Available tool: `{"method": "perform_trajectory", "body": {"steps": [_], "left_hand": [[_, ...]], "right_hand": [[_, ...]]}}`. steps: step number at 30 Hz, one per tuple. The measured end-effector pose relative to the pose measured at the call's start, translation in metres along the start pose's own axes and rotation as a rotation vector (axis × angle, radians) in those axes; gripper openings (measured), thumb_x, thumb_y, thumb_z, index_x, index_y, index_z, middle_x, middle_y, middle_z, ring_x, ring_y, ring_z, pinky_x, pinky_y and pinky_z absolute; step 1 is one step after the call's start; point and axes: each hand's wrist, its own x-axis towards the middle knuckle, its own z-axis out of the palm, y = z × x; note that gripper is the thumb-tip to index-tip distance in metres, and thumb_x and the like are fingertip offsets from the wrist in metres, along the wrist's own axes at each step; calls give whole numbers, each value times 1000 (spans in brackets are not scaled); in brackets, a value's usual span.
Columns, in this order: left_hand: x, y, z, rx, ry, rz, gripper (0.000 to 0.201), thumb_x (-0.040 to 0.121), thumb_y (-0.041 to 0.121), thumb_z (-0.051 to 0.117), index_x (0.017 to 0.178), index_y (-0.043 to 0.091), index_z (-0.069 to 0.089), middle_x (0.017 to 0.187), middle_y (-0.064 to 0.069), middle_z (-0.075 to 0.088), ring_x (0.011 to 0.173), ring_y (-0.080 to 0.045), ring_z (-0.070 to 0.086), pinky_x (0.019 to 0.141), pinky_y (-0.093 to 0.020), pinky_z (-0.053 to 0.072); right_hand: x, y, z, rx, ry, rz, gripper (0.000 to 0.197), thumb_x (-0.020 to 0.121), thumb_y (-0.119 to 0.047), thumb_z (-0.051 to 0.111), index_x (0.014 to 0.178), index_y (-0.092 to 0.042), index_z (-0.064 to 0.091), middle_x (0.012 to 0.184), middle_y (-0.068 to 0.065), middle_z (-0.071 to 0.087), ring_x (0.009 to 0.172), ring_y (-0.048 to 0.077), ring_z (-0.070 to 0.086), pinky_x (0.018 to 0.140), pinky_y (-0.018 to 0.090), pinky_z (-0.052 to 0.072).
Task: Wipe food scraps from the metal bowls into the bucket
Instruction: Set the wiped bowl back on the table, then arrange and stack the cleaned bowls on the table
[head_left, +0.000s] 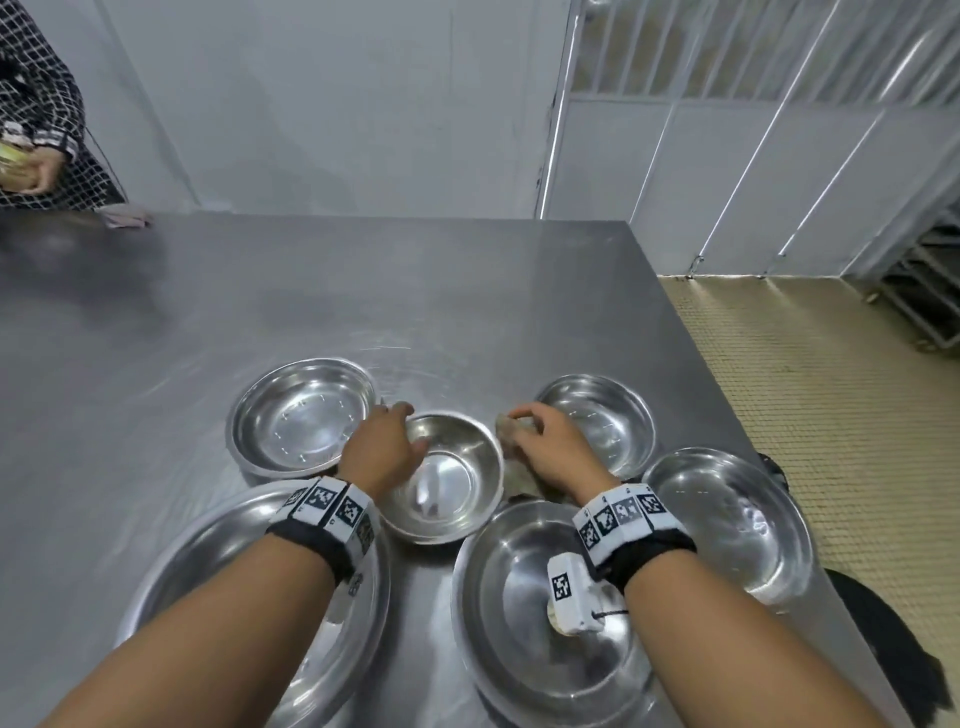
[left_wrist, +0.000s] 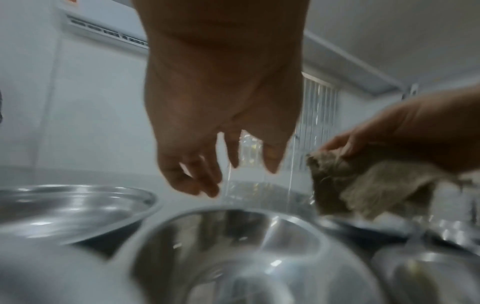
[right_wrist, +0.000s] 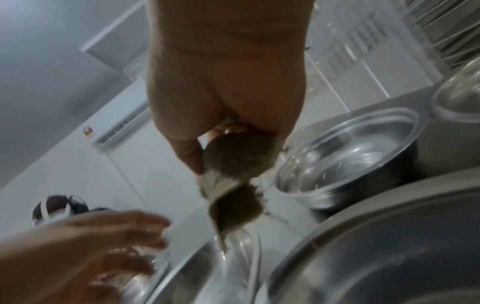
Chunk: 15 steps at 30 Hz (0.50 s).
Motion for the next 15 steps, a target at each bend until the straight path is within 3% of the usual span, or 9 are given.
{"method": "perform_trajectory", "body": {"steps": [3,6,8,10,13,15], "left_hand": [[-8,40,6,-509,-267,166,62,86,43,79,140,19,59,129,1,70,115,-14,67,104,-37,52],[-24,74,18,-849,-467,206,30,91,13,78,120,11,69,106,-7,77,94,-15,75,75,-22,57],[-34,94,26,-898,-495,247,11,93,-3,70,102,4,71,87,-13,78,78,-22,75,66,-22,56],[-43,111,38,-889,-493,275,8,95,-5,67,93,2,71,79,-13,77,74,-27,75,65,-28,59],[-61,139,57,-863,-564,330,3,96,-1,67,94,1,69,89,-18,76,84,-32,75,78,-38,63],[-75,159,70,-833,-614,378,7,95,-1,68,90,3,68,83,-15,75,79,-28,74,75,-39,62]], "right_hand": [[-21,0,-7,87,-25,-21,29,93,-34,73,120,-36,62,110,-4,70,95,14,71,87,38,61],[-44,11,-22,142,0,-11,37,87,-29,80,119,-37,64,111,-2,72,100,15,71,90,38,60],[-61,27,-37,155,48,26,36,86,-26,80,115,-40,65,106,-1,72,97,16,71,89,40,61],[-81,47,-53,174,93,74,33,85,-27,80,112,-40,67,103,1,72,96,18,72,87,41,62],[-117,77,-79,209,140,110,21,87,-24,81,105,-30,72,99,-3,74,91,12,72,77,23,60],[-140,99,-95,192,177,120,14,86,-18,82,93,-25,72,90,-6,74,84,9,70,66,16,53]]}}
